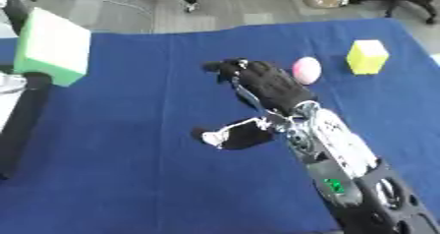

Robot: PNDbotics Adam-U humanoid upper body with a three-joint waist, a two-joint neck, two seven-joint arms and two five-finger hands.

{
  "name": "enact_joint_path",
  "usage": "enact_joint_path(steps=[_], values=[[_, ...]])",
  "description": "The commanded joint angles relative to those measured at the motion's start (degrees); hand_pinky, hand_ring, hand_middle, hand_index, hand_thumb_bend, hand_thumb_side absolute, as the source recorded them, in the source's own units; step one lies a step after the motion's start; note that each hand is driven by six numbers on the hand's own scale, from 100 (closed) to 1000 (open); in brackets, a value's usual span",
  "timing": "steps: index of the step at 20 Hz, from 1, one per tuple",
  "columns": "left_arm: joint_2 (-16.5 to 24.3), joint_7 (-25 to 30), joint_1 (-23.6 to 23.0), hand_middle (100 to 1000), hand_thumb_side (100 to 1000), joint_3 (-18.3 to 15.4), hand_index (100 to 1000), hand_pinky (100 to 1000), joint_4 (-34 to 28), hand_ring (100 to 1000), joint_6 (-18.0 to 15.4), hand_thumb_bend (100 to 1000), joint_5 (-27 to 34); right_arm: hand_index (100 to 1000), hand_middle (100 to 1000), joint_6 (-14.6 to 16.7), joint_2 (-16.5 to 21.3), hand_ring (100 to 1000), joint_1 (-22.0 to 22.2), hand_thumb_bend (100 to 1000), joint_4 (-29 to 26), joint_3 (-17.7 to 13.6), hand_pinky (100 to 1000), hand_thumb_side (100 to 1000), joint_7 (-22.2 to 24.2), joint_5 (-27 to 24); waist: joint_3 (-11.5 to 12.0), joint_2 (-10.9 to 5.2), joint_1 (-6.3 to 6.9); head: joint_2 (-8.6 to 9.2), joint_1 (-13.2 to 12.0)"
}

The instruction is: Pick up the objects with one hand, pass them to the other hand, and then place them into the box on the other side of the table.

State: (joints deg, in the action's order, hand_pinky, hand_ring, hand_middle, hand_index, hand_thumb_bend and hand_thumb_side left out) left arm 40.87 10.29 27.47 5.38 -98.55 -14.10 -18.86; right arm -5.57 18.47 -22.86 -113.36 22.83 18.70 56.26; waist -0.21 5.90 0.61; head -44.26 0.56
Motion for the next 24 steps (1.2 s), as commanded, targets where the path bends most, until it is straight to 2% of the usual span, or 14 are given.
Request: enact_joint_path(steps=[1,9,15,16,18,20,22,24], values=[[2.9,-3.3,-1.5,442,317,-3.8,441,573,2.1,423,1.0,217,-3.8,911,658,0.2,1.0,621,-0.6,523,-1.2,-0.9,770,591,-1.6,0.4,0.2,-1.3,0.68,0.14,-2.1],[3.6,-10.8,-7.6,443,308,-11.5,443,572,14.1,423,5.4,224,-13.2,911,656,0.2,1.4,621,-0.3,519,-1.2,-1.4,775,591,-2.6,0.5,0.5,-1.34,0.69,0.14,-5.1],[3.8,-13.0,-7.9,475,329,-13.5,493,614,24.7,452,8.1,263,-19.6,911,655,0.2,1.5,622,-0.2,515,-1.2,-1.5,777,593,-3.1,0.4,0.4,-1.43,0.64,0.14,-6.5],[3.9,-12.5,-7.7,493,349,-13.4,520,642,26.4,470,8.2,293,-21.0,911,656,0.2,1.6,623,-0.2,515,-1.2,-1.5,778,593,-3.1,0.3,0.3,-1.44,0.61,0.14,-6.7],[3.9,-10.8,-7.0,584,432,-13.1,641,717,29.3,560,8.1,455,-24.1,911,655,0.3,1.6,623,-0.2,515,-1.2,-1.5,778,594,-3.1,0.3,0.2,-1.46,0.56,0.14,-7.0],[3.8,-9.0,-6.4,630,473,-13.1,706,751,31.4,609,7.9,537,-27.1,911,655,0.3,1.6,623,-0.2,515,-1.2,-1.5,779,594,-3.1,0.2,0.1,-1.46,0.53,0.14,-7.2],[3.6,-7.5,-6.1,744,551,-13.4,816,803,32.9,713,7.4,675,-29.3,911,655,0.3,1.6,623,-0.2,516,-1.2,-1.6,779,594,-3.2,0.1,0.1,-1.44,0.52,0.14,-7.3],[3.3,-6.6,-6.1,790,599,-14.0,866,827,33.5,755,6.9,736,-30.4,911,655,0.3,1.6,623,-0.2,515,-1.2,-1.6,779,594,-3.2,0.1,0.1,-1.4,0.52,0.14,-7.3]])
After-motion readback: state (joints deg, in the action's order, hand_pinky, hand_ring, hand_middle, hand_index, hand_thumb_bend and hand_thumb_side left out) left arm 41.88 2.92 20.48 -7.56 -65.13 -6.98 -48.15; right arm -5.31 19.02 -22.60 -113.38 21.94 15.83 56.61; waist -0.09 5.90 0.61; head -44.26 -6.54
